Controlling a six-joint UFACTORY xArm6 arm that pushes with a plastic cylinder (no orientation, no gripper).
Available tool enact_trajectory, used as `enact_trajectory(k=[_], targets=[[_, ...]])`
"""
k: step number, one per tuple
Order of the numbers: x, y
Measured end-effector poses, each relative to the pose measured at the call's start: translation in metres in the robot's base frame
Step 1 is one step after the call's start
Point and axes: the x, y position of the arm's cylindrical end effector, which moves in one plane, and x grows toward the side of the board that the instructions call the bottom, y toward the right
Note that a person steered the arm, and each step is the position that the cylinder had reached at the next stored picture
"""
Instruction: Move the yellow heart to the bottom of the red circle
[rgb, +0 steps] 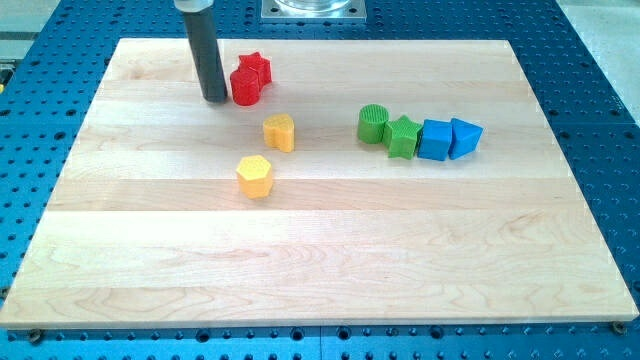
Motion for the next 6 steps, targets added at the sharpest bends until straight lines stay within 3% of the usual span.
enact_trajectory(k=[2, 3, 4, 6], targets=[[0.0, 0.007], [0.021, -0.017], [0.104, -0.036], [0.296, -0.008]])
